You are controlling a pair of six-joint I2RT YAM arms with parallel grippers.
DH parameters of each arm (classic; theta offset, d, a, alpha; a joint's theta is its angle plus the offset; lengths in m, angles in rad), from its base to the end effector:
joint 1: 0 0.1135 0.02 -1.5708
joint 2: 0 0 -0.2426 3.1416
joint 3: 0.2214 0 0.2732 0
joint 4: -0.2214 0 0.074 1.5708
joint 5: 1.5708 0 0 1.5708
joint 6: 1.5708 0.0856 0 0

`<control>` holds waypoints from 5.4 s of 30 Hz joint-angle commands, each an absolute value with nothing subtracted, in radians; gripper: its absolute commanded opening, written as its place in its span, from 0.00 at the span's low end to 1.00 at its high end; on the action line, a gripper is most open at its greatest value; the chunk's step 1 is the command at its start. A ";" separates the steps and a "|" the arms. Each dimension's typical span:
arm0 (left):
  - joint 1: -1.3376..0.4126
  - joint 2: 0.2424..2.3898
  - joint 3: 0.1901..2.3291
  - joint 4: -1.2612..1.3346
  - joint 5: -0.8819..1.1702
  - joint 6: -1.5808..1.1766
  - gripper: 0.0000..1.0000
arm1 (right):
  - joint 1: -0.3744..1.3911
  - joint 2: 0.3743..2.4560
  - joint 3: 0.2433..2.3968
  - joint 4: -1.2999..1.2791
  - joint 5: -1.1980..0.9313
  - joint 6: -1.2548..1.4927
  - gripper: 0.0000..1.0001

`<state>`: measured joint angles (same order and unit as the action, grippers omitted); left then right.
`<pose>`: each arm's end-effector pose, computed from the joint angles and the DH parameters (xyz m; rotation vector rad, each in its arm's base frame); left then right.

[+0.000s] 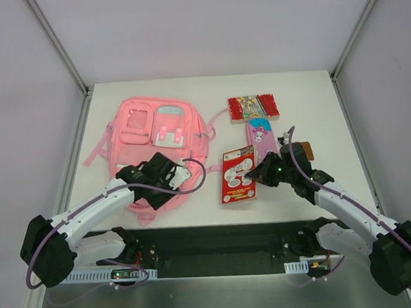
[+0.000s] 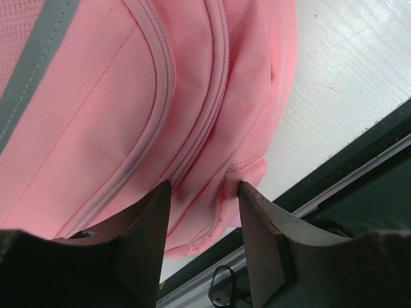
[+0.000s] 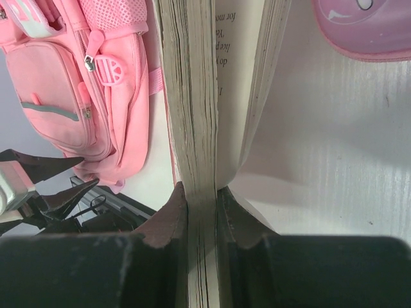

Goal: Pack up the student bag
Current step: Place the book in the student bag.

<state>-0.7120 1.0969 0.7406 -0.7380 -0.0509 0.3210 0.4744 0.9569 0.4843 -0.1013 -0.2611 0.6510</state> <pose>0.1945 -0.1621 0.1509 1.3012 2.3245 -0.0592 0.2358 0.1459 0.1588 0.0386 2.2722 0.9099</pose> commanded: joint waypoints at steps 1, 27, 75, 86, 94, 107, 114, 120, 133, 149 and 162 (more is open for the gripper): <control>-0.707 1.140 0.784 -0.730 -0.084 0.305 0.43 | 0.468 0.945 0.523 -0.029 -0.295 0.667 0.01; -0.718 1.011 1.270 -0.778 0.035 0.178 0.00 | 0.468 0.867 0.532 -0.041 -0.373 0.716 0.01; -0.919 1.144 1.562 -0.807 -0.181 0.121 0.00 | 0.908 1.718 1.002 0.572 -0.085 0.996 0.09; -0.920 1.114 1.545 -0.801 -0.207 0.133 0.00 | 0.893 1.727 1.037 0.485 -0.101 0.844 0.68; -0.920 1.112 1.534 -0.792 -0.230 0.135 0.00 | 0.905 1.543 0.936 0.351 -0.127 0.839 0.69; -0.920 1.121 1.525 -0.767 -0.273 0.117 0.00 | 1.078 1.634 0.968 0.224 0.183 0.972 0.60; -0.919 1.121 1.516 -0.752 -0.301 0.101 0.00 | 1.163 1.655 0.982 0.210 0.390 1.026 0.60; -0.919 1.127 1.502 -0.746 -0.342 0.087 0.00 | 1.192 1.605 0.908 0.337 0.488 0.985 0.57; -0.919 1.170 1.555 -0.729 -0.370 0.055 0.00 | 1.262 1.658 0.936 0.339 0.581 1.026 0.58; -0.919 1.146 1.551 -0.715 -0.318 0.052 0.00 | 1.212 1.867 1.075 0.428 0.542 1.118 0.59; -0.919 1.134 1.532 -0.712 -0.324 0.058 0.00 | 1.190 1.859 1.037 0.460 0.495 1.106 0.25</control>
